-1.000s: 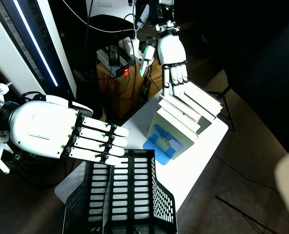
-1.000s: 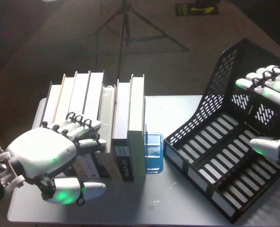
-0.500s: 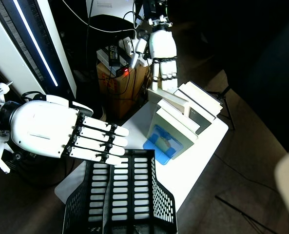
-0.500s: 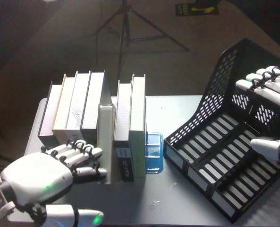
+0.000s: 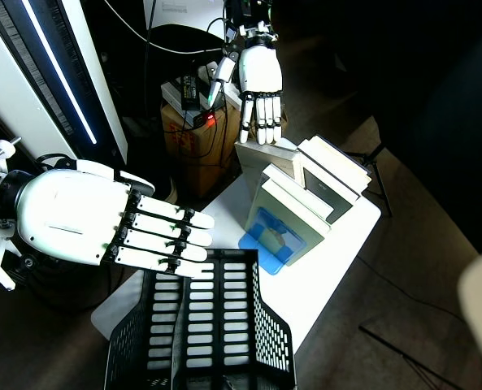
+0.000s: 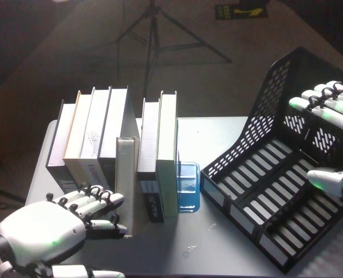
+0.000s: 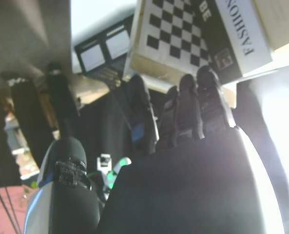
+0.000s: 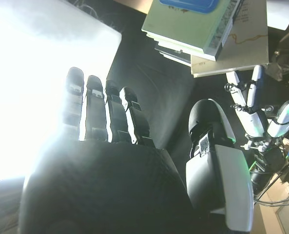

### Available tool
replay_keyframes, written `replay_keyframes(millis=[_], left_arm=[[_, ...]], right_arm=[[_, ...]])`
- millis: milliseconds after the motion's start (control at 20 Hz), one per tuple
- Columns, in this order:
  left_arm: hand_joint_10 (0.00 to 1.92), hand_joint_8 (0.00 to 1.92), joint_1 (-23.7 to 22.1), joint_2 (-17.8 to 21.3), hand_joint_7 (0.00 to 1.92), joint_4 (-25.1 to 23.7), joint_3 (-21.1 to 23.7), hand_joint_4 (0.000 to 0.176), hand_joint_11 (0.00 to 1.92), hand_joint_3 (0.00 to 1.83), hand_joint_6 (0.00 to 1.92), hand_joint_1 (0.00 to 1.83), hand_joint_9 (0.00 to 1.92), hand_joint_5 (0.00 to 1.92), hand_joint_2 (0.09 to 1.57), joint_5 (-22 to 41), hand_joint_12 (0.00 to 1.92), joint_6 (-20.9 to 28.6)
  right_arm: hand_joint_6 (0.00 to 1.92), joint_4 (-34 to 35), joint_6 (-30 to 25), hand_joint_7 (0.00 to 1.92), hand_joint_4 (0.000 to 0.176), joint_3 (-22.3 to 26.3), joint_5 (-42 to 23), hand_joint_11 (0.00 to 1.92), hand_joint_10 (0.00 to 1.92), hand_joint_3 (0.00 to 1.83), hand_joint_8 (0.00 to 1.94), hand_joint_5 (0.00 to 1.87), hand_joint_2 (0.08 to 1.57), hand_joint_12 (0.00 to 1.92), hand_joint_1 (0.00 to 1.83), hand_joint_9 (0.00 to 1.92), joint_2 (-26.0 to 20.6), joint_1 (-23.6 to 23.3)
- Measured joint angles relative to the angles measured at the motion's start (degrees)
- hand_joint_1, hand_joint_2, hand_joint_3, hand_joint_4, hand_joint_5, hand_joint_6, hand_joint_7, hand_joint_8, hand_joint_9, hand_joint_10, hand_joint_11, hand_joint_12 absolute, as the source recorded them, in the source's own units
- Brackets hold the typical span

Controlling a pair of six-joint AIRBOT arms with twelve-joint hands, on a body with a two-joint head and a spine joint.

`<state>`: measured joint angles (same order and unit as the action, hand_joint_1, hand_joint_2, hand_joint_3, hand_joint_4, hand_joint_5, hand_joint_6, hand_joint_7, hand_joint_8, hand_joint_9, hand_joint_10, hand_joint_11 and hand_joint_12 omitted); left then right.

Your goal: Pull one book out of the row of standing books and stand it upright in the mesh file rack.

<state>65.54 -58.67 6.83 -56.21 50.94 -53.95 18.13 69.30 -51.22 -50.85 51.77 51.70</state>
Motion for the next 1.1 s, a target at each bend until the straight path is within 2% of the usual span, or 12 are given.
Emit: replay_keyframes(millis=[150, 250, 300, 350, 450, 500, 600, 650, 700, 900, 1000, 1100], left_arm=[[0.00, 0.00, 0.3, 3.2, 0.00, 0.0, 1.4, 0.013, 0.00, 0.03, 0.00, 0.00, 0.00, 0.19, 1.26, 6.7, 0.00, 0.8], [0.00, 0.00, 0.4, 5.3, 0.00, 1.2, 1.9, 0.000, 0.00, 0.02, 0.00, 0.10, 0.00, 0.13, 1.33, 12.7, 0.00, 1.4], [0.00, 0.00, 0.4, 5.6, 0.00, 1.5, 1.9, 0.007, 0.00, 0.02, 0.00, 0.11, 0.00, 0.10, 1.35, 14.1, 0.00, 1.4], [0.00, 0.00, 0.4, 6.1, 0.00, 2.3, 1.8, 0.034, 0.00, 0.02, 0.00, 0.05, 0.00, 0.07, 1.38, 16.0, 0.00, 1.4], [0.00, 0.00, 0.4, 6.1, 0.00, 4.5, 0.6, 0.036, 0.00, 0.02, 0.00, 0.14, 0.00, 0.05, 1.44, 17.4, 0.00, 1.3], [0.00, 0.00, 0.4, 6.1, 0.00, 6.6, -0.1, 0.052, 0.00, 0.01, 0.00, 0.26, 0.00, 0.06, 1.44, 17.6, 0.00, 1.3], [0.00, 0.00, 0.4, 6.1, 0.00, 10.9, -1.5, 0.041, 0.00, 0.00, 0.00, 0.47, 0.00, 0.06, 1.43, 18.0, 0.00, 1.1], [0.00, 0.00, 0.4, 6.1, 0.00, 13.2, -2.3, 0.031, 0.00, 0.00, 0.00, 0.47, 0.00, 0.07, 1.43, 17.9, 0.00, 0.7], [0.00, 0.00, 0.4, 6.1, 0.00, 13.9, -2.6, 0.046, 0.00, 0.00, 0.00, 0.43, 0.00, 0.05, 1.43, 17.7, 0.00, 0.7], [0.00, 0.00, 0.4, 6.1, 0.00, 18.2, -5.3, 0.026, 0.00, 0.00, 0.01, 0.50, 0.00, 0.09, 1.42, 15.0, 0.00, 0.1], [0.00, 0.00, 0.4, 6.1, 0.00, 20.0, -6.5, 0.033, 0.00, 0.00, 0.01, 0.48, 0.00, 0.08, 1.41, 13.6, 0.00, 0.0], [0.00, 0.01, 0.4, 6.1, 0.03, 22.4, -7.9, 0.022, 0.00, 0.00, 0.01, 0.50, 0.00, 0.12, 1.40, 11.6, 0.00, 0.0]], right_arm=[[0.00, -2.8, 0.0, 0.00, 0.000, 0.7, 0.2, 0.00, 0.00, 0.00, 0.00, 0.00, 1.26, 0.00, 0.37, 0.00, -0.8, 0.0], [0.00, -6.2, 0.0, 0.00, 0.000, 0.9, 0.4, 0.00, 0.00, 0.00, 0.00, 0.00, 1.25, 0.00, 0.46, 0.00, -1.2, -0.5], [0.00, -7.1, 0.0, 0.00, 0.000, 0.9, 0.9, 0.00, 0.00, 0.00, 0.00, 0.00, 1.25, 0.00, 0.50, 0.00, -1.2, -1.1], [0.00, -8.8, 0.0, 0.00, 0.000, 0.9, 1.6, 0.00, 0.00, 0.00, 0.00, 0.00, 1.25, 0.00, 0.49, 0.00, -1.4, -2.3], [0.00, -12.1, 0.0, 0.00, 0.000, 0.7, 3.4, 0.00, 0.00, 0.00, 0.00, 0.00, 1.22, 0.00, 0.52, 0.00, -1.2, -4.5], [0.00, -14.7, 0.0, 0.00, 0.000, 0.0, 4.7, 0.00, 0.00, 0.00, 0.00, 0.00, 1.21, 0.00, 0.54, 0.00, -0.5, -5.6], [0.00, -18.7, 0.0, 0.00, 0.000, -1.4, 8.5, 0.00, 0.00, 0.00, 0.00, 0.00, 1.19, 0.00, 0.61, 0.00, 1.4, -8.2], [0.00, -22.4, 0.0, 0.00, 0.000, -2.3, 11.5, 0.00, 0.00, 0.00, 0.00, 0.00, 1.16, 0.00, 0.63, 0.00, 2.9, -10.3], [0.00, -23.9, 0.0, 0.00, 0.000, -2.7, 12.5, 0.00, 0.00, 0.00, 0.00, 0.00, 1.14, 0.00, 0.64, 0.00, 3.6, -11.2], [0.00, -37.0, -0.1, 0.00, 0.000, -6.4, 20.4, 0.00, 0.00, 0.00, 0.00, 0.00, 1.08, 0.00, 0.73, 0.00, 10.8, -16.6], [0.00, -39.7, -0.1, 0.00, 0.000, -7.7, 22.9, 0.00, 0.00, 0.00, 0.00, 0.00, 1.07, 0.00, 0.69, 0.00, 13.2, -17.6], [0.00, -42.3, -0.1, 0.00, 0.000, -9.0, 25.5, 0.00, 0.00, 0.00, 0.00, 0.00, 1.05, 0.00, 0.70, 0.00, 15.6, -18.7]])
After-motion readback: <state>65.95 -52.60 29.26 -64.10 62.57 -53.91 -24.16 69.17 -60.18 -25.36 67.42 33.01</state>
